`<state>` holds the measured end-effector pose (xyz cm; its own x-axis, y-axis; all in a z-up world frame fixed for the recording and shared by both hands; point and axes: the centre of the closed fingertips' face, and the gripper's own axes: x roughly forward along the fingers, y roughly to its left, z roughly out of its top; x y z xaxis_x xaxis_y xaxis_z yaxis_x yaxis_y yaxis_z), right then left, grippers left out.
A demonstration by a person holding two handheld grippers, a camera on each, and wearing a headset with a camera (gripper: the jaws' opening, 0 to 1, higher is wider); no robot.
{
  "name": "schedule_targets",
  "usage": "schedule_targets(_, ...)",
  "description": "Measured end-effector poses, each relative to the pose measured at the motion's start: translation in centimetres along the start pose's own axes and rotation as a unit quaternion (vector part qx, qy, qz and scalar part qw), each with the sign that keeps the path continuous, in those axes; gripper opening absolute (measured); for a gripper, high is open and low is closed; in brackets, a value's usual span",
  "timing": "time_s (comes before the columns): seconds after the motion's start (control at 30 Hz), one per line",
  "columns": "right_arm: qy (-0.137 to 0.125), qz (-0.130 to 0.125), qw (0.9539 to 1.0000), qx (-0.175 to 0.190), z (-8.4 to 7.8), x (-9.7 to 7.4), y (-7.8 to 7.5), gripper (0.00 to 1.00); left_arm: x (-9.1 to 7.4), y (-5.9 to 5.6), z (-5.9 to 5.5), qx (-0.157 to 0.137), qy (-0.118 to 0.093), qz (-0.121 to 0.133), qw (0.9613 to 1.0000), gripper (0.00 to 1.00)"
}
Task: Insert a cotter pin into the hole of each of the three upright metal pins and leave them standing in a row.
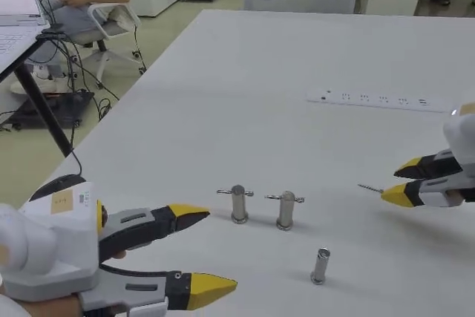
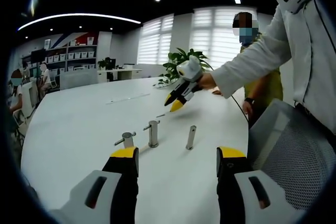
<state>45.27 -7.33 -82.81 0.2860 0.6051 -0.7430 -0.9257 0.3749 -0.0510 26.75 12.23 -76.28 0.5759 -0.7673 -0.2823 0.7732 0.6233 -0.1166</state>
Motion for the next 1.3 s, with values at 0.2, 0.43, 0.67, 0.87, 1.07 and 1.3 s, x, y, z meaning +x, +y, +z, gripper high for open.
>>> schedule_targets(0.2,0.016,0.013,0.9998,-0.005,-0.3,1.1,-0.2,0.25,-0.6,0.3,-0.3,-0.004,0.002,0.006,1.0000,0.59)
schedule_targets(0.43,0.036,0.024,0.9990,-0.012,-0.6,2.1,-0.7,0.18,-0.9,0.5,-0.5,-0.007,0.004,0.011,0.9999,0.59)
schedule_targets(0.67,0.055,0.034,0.9977,-0.022,-0.9,2.9,-1.0,0.15,-1.0,0.7,-0.6,-0.008,0.005,0.013,0.9999,0.59)
schedule_targets(0.87,0.064,0.043,0.9966,-0.027,-1.0,3.1,-0.8,0.12,-1.0,0.7,-0.5,-0.007,0.006,0.013,0.9999,0.59)
schedule_targets(1.07,0.081,0.050,0.9935,-0.063,-1.2,3.3,-0.5,0.08,-1.1,0.7,-0.6,-0.006,0.007,0.015,0.9998,0.59)
schedule_targets(1.3,0.091,0.046,0.9908,-0.088,-1.2,3.3,-0.6,0.05,-1.1,0.7,-0.6,-0.007,0.006,0.016,0.9998,0.59)
